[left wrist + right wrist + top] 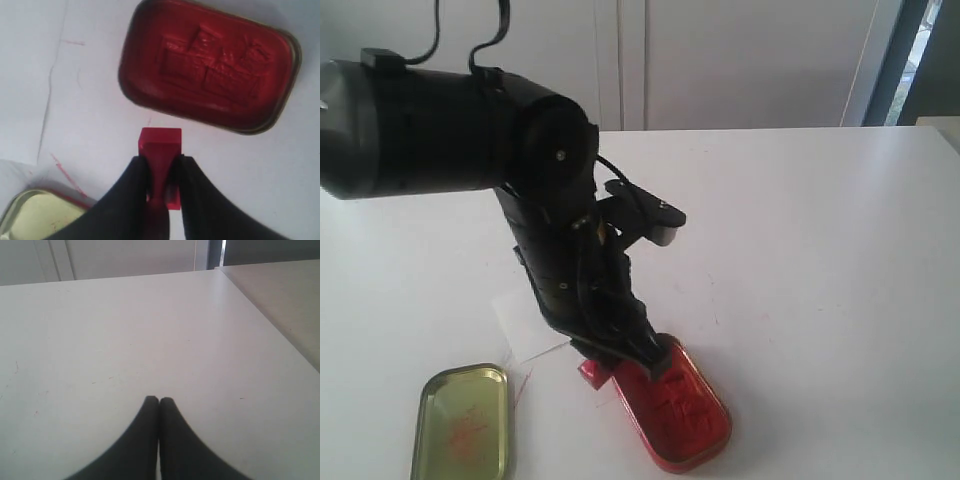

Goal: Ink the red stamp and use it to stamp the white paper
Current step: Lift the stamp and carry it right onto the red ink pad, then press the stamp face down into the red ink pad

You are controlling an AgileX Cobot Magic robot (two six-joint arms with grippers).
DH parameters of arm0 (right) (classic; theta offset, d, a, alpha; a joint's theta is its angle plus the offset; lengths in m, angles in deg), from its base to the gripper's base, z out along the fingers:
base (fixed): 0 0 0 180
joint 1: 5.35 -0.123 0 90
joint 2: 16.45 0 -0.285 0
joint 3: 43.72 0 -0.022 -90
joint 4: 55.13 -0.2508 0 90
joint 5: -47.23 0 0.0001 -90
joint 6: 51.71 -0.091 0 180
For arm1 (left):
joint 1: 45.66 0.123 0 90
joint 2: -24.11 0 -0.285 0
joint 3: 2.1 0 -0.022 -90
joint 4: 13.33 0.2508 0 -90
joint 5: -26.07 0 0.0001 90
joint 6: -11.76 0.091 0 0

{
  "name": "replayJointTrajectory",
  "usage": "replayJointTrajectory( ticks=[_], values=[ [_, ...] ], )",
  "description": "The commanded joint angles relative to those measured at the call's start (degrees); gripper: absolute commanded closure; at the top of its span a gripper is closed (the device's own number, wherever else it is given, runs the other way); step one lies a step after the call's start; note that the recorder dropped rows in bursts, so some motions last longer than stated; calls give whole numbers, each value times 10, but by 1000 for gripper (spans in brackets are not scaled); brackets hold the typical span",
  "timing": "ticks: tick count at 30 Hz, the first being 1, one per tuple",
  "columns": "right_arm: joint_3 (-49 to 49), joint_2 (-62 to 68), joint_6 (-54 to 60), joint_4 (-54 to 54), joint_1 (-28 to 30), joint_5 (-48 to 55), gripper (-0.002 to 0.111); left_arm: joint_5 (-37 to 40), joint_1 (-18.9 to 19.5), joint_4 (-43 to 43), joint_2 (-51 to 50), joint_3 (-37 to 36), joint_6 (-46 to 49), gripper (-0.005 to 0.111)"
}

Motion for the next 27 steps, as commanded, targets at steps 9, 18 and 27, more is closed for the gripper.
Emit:
replayJointTrajectory(
  ticks=[9,18,27],
  values=[
    [3,-3,1,4,0,-8,108,10,-54,-8,-52,55,14,107],
    [3,-3,1,4,0,-8,108,25,-78,-14,-92,101,23,107],
    [3,-3,1,4,0,-8,108,43,-94,4,-124,127,23,107]
  ],
)
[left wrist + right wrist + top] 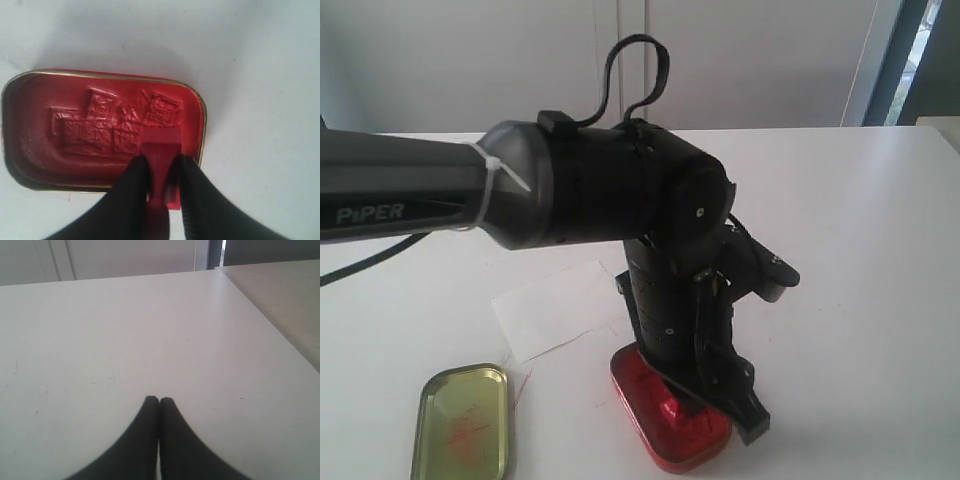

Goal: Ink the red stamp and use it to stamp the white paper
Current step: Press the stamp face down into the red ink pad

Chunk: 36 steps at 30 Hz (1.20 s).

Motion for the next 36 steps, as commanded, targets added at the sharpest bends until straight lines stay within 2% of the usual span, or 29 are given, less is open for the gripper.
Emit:
replayJointTrajectory(
  ticks=[1,7,12,36],
  values=[
    [3,-3,1,4,0,-8,108,25,-7,8,-14,12,1,107],
    [3,-3,1,4,0,-8,108,29,-10,30,-23,14,-13,107],
    [3,-3,1,4,0,-8,108,35,-38,130,-26,14,-65,107],
    [3,-3,1,4,0,-8,108,20,-46,123,-64,34,-58,107]
  ],
)
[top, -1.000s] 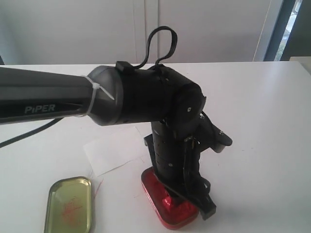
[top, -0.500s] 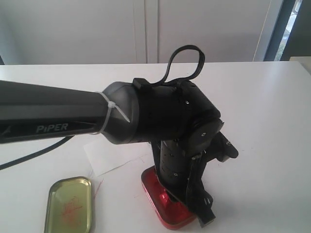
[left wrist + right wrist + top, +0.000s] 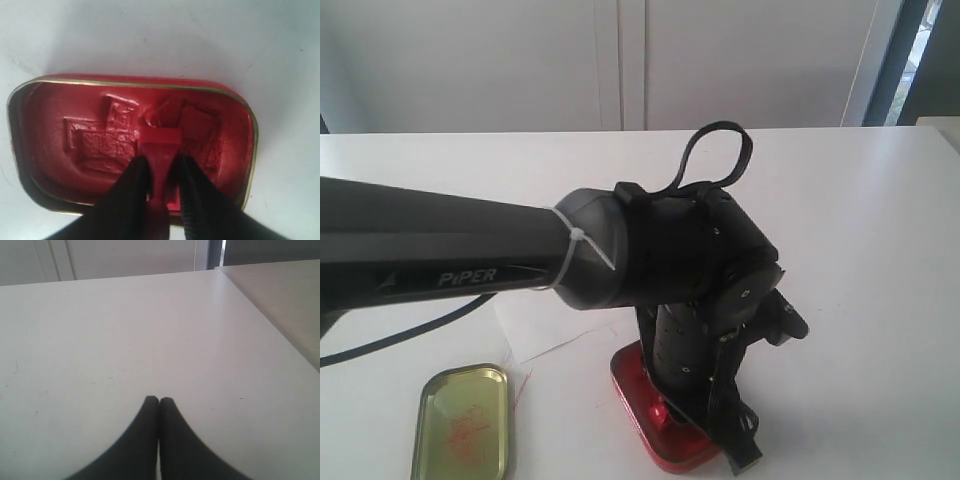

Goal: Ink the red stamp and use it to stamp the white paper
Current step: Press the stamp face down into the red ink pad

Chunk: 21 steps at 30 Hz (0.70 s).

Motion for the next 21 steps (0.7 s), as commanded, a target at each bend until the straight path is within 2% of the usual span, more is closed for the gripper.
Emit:
replayJointTrajectory(
  ticks=[1,14,21],
  values=[
    [3,-3,1,4,0,-8,108,13,-2,-8,-5,18,6,107],
    [3,-3,1,4,0,-8,108,39,-1,-23,-5,38,33,107],
    [3,-3,1,4,0,-8,108,40,25,-77,-5,38,62,107]
  ],
)
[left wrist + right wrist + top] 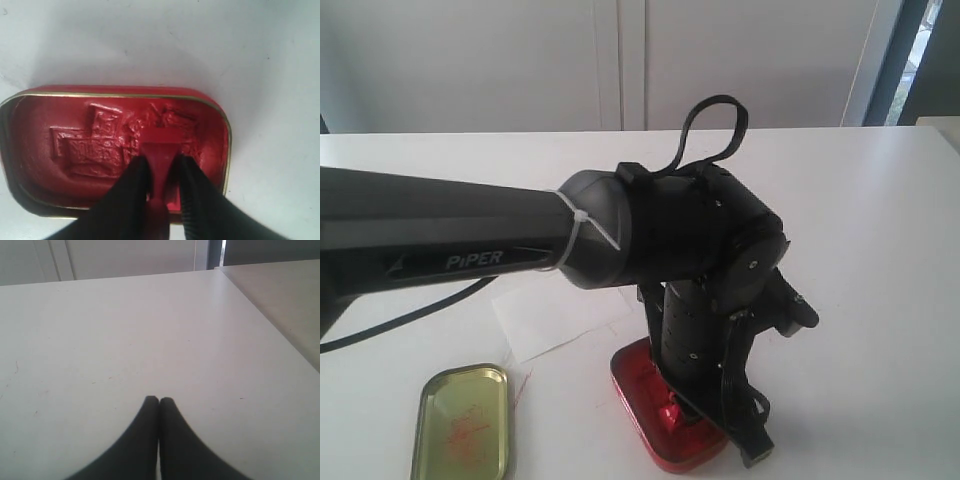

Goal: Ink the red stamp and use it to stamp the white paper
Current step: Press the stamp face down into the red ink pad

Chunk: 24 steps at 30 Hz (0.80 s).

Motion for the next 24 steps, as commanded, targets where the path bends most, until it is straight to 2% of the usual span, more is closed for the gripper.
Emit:
replayJointTrajectory(
  ticks=[1,10,18,24],
  values=[
    [3,-3,1,4,0,-8,108,12,14,-28,3,4,19,107],
    [3,-3,1,4,0,-8,108,5,15,-26,0,4,20,107],
    [3,-3,1,4,0,-8,108,6,14,-25,-54,4,20,107],
    [3,-3,1,4,0,-8,108,-5,14,-28,-58,4,20,107]
  ],
)
